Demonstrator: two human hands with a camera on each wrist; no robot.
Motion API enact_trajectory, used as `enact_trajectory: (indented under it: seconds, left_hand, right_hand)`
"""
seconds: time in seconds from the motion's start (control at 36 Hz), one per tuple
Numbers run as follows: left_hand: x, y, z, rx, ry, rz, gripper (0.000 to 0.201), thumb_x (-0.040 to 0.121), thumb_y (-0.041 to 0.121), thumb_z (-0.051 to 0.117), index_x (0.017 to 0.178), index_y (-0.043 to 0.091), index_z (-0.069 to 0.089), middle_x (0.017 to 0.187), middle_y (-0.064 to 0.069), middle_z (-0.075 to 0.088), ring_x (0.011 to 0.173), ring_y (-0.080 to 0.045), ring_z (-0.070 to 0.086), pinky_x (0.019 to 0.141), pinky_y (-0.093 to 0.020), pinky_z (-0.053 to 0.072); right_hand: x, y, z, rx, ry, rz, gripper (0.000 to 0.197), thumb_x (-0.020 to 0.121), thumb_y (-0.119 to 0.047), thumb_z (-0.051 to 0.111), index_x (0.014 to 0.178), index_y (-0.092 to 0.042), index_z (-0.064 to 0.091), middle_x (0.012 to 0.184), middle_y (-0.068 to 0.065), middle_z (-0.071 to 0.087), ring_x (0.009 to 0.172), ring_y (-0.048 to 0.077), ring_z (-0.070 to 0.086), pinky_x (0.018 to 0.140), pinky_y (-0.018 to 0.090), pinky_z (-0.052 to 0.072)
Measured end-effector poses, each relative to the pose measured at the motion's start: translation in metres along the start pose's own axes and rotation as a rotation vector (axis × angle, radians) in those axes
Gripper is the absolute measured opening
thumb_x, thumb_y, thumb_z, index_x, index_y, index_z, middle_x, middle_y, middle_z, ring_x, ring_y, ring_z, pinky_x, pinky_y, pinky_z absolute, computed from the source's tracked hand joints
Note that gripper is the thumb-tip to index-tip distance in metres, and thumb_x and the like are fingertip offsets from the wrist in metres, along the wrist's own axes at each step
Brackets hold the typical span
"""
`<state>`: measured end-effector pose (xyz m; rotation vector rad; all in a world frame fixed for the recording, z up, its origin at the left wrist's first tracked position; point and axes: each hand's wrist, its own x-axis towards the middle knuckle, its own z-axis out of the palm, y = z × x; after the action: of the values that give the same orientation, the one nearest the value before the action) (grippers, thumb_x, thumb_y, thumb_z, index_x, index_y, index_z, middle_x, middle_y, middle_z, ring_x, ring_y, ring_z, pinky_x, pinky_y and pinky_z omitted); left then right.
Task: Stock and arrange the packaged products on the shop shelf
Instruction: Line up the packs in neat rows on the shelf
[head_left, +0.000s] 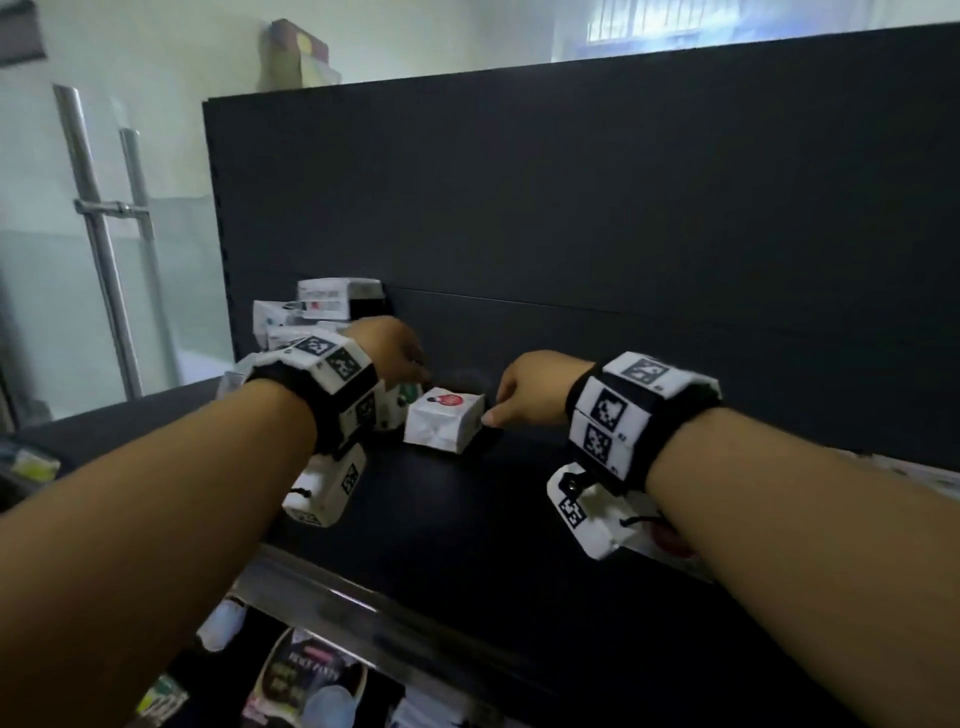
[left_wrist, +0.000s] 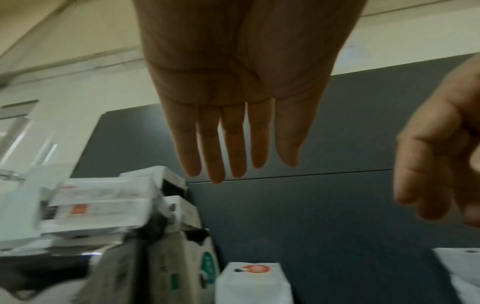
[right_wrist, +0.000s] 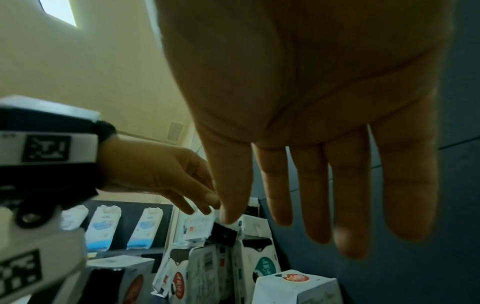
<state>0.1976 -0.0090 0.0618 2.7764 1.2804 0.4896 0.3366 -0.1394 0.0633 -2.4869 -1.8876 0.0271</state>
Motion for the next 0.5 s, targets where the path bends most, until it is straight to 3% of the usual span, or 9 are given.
enact_trajectory:
  seconds: [0.17, 0.25, 0.39, 0.5]
  left_hand:
    - [0.029, -0.080, -0.019, 0.055, 0.022, -0.135, 0.034, 0.082, 0.039, 0.069, 0.106, 0.016, 0.070, 0.117, -0.007, 0.065, 0.107, -0.026, 0.058, 0.084, -0.028, 0.044]
    - [0.037, -0.108, -0.026, 0.140, -0.051, -0.187, 0.042, 0.084, 0.038, 0.068, 0.119, 0.014, 0.064, 0.128, -0.007, 0.058, 0.115, -0.026, 0.055, 0.090, -0.029, 0.043]
    - [0.039, -0.140, -0.021, 0.235, -0.272, -0.259, 0.048, 0.085, 0.042, 0.065, 0.120, 0.010, 0.063, 0.126, -0.007, 0.059, 0.116, -0.023, 0.054, 0.094, -0.029, 0.042]
    - [0.038, -0.150, -0.018, 0.154, -0.315, -0.265, 0.053, 0.087, 0.050, 0.058, 0.119, 0.009, 0.063, 0.123, -0.008, 0.061, 0.110, -0.023, 0.059, 0.088, -0.028, 0.044]
  right_hand:
    - [0.072, -0.027, 0.022, -0.002, -0.017, 0.102, 0.044, 0.090, -0.045, 0.059, 0.112, -0.008, 0.067, 0.112, 0.008, 0.067, 0.103, 0.024, 0.063, 0.085, 0.032, 0.050]
    - [0.100, -0.034, 0.035, 0.005, -0.041, 0.147, 0.043, 0.090, -0.044, 0.060, 0.116, -0.010, 0.066, 0.115, 0.007, 0.066, 0.105, 0.024, 0.062, 0.091, 0.033, 0.051]
    - [0.140, -0.043, 0.058, -0.025, -0.051, 0.170, 0.047, 0.089, -0.047, 0.059, 0.121, -0.012, 0.062, 0.120, 0.007, 0.063, 0.109, 0.027, 0.059, 0.095, 0.037, 0.048]
    - [0.162, -0.041, 0.074, -0.007, -0.036, 0.132, 0.059, 0.089, -0.048, 0.059, 0.139, -0.019, 0.047, 0.139, 0.009, 0.051, 0.125, 0.030, 0.050, 0.102, 0.040, 0.042]
